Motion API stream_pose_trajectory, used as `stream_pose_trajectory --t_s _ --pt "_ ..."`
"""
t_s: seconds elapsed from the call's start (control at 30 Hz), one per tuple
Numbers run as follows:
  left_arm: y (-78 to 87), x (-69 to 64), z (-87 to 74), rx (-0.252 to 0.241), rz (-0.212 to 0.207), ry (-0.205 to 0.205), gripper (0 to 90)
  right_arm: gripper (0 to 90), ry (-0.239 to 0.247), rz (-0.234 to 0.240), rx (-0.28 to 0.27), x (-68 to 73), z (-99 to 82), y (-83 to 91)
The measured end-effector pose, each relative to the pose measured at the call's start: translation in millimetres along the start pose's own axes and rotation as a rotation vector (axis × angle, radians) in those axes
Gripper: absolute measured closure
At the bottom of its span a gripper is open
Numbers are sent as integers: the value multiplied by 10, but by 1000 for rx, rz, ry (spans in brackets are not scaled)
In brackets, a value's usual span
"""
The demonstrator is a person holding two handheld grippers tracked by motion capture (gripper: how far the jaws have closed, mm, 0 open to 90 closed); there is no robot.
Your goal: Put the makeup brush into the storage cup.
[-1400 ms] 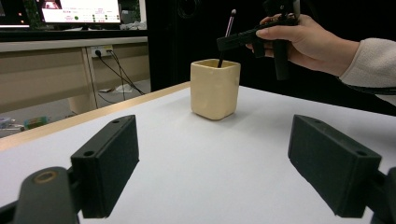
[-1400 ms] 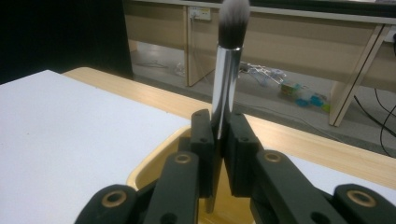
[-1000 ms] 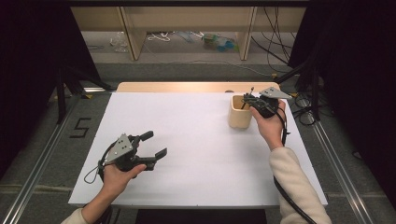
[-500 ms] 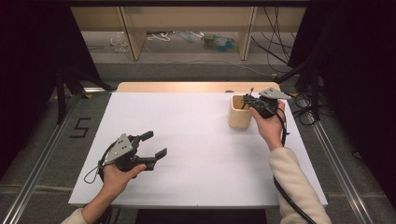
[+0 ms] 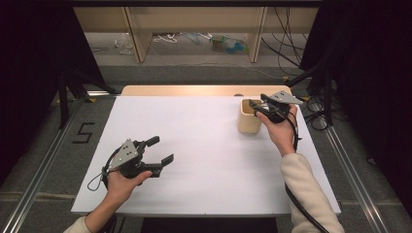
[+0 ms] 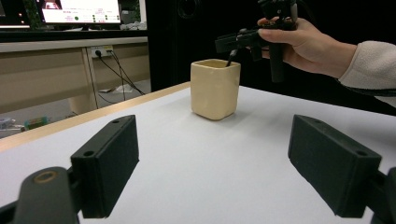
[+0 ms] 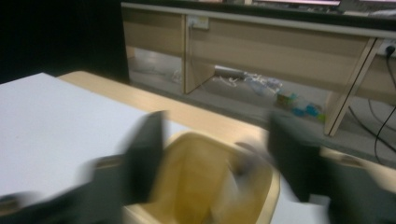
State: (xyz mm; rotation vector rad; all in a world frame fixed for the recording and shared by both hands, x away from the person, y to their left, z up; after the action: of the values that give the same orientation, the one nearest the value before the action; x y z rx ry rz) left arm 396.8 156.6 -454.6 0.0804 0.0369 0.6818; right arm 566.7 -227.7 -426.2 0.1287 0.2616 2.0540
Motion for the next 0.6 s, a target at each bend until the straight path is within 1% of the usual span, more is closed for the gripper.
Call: stream_pose_trajectory --t_s 0.03,0.07,0.1,0.13,0.17,0.2,0.23,0.6 --pt "0 0 0 0 0 0 161 163 -27 22 15 16 -6 -4" --pt "1 0 0 0 -1 0 161 162 -17 26 17 19 -6 -2" --pt "1 1 0 0 0 0 161 161 -11 7 4 16 -1 -1" --pt "1 3 1 -1 1 -2 160 161 -6 -8 18 9 1 8" --pt "1 4 2 -1 0 -5 160 160 -15 -11 10 13 5 5" --pt "1 0 0 0 0 2 160 159 -18 -10 -1 10 13 4" --pt "1 0 1 0 -1 1 160 159 -26 -14 0 11 17 10" --pt "3 -1 5 -4 -2 2 160 160 1 -16 0 6 3 10"
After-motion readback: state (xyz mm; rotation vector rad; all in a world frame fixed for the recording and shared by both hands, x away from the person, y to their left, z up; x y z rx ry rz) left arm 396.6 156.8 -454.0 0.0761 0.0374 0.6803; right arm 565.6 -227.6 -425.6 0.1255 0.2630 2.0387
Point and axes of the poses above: each handheld gripper's, and its own axes: y roughly backward along the jaws, z roughly out of its top, x roughly to its left, the point moved 5 cm from there along -y, roughly forward along the jaws, and after that the axes turned 2 degrees about -y, right-handed, at the moved point
